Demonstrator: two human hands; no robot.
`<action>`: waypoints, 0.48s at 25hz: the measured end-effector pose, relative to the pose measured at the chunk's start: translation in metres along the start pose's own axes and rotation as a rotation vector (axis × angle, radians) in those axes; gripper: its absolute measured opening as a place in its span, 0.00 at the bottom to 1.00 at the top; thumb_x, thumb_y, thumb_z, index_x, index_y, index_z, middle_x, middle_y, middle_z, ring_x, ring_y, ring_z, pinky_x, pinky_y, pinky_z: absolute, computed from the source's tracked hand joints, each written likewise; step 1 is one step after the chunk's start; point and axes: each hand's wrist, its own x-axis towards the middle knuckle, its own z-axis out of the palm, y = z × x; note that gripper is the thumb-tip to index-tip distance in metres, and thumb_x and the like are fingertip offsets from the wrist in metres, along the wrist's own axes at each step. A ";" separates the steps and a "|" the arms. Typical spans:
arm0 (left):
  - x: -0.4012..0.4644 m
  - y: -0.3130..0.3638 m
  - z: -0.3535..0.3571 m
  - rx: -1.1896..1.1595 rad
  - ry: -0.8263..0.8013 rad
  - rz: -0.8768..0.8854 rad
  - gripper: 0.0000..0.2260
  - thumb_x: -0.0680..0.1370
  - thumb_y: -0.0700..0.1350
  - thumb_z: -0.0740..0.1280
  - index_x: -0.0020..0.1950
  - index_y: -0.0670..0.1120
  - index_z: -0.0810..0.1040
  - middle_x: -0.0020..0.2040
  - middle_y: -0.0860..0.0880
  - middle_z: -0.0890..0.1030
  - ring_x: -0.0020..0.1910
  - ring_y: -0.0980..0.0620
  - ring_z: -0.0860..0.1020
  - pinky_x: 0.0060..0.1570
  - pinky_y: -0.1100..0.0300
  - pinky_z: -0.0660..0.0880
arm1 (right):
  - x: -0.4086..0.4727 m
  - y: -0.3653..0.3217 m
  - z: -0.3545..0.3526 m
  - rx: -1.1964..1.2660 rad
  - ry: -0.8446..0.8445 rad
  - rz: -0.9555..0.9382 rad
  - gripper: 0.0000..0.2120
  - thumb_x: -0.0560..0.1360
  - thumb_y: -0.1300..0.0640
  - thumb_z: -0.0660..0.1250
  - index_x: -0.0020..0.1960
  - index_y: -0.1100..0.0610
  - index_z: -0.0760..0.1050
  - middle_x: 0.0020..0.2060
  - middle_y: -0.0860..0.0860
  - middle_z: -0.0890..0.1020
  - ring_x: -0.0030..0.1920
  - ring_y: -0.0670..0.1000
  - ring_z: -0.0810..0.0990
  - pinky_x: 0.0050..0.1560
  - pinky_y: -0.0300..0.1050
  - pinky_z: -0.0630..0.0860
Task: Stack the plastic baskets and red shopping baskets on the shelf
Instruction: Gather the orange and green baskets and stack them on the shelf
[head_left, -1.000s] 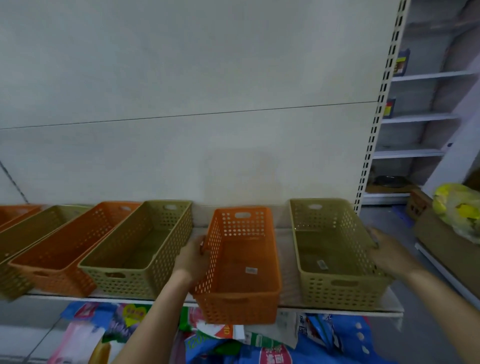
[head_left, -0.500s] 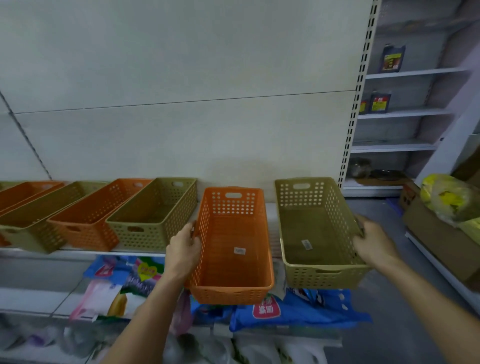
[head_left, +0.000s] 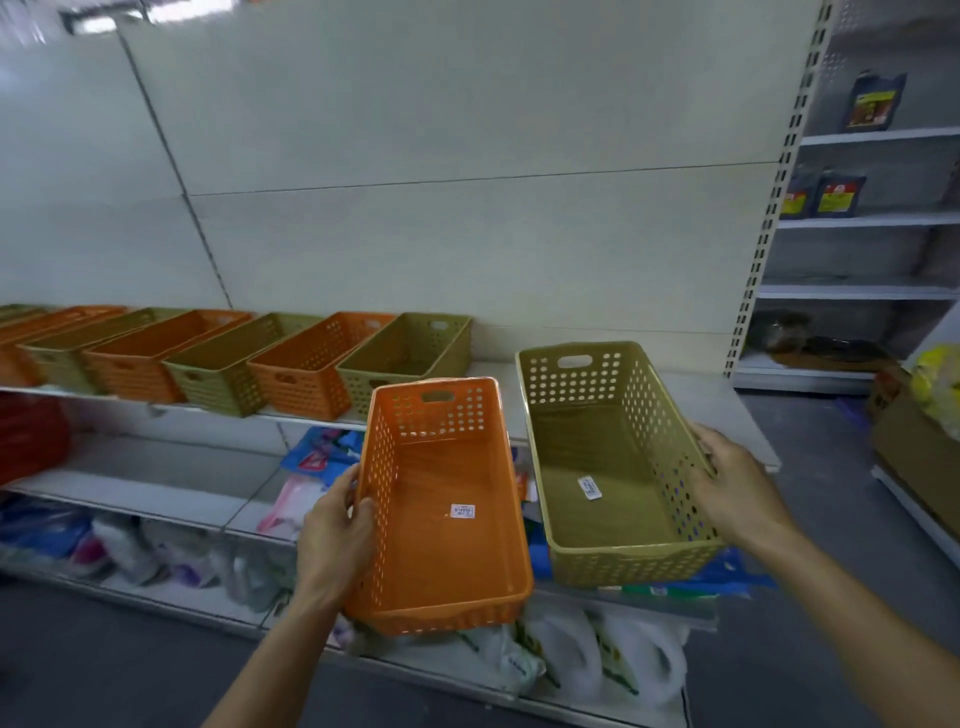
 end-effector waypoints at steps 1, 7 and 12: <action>0.002 -0.002 -0.011 -0.020 -0.001 0.001 0.19 0.79 0.41 0.62 0.68 0.56 0.73 0.52 0.49 0.82 0.48 0.47 0.81 0.49 0.48 0.78 | -0.003 -0.011 0.007 0.016 -0.002 -0.014 0.25 0.75 0.61 0.61 0.70 0.44 0.67 0.58 0.49 0.81 0.55 0.55 0.79 0.54 0.57 0.77; 0.071 -0.042 -0.091 -0.063 0.013 0.065 0.19 0.77 0.44 0.62 0.66 0.59 0.73 0.52 0.51 0.84 0.48 0.50 0.83 0.53 0.44 0.79 | 0.010 -0.097 0.065 0.091 0.042 -0.045 0.22 0.77 0.62 0.61 0.70 0.51 0.69 0.60 0.54 0.79 0.59 0.59 0.76 0.56 0.54 0.74; 0.152 -0.075 -0.176 -0.070 -0.027 0.086 0.20 0.80 0.44 0.61 0.70 0.58 0.70 0.55 0.50 0.83 0.47 0.52 0.82 0.50 0.46 0.80 | 0.021 -0.179 0.139 0.110 0.104 -0.023 0.23 0.76 0.61 0.60 0.69 0.47 0.69 0.57 0.52 0.80 0.54 0.58 0.78 0.54 0.58 0.77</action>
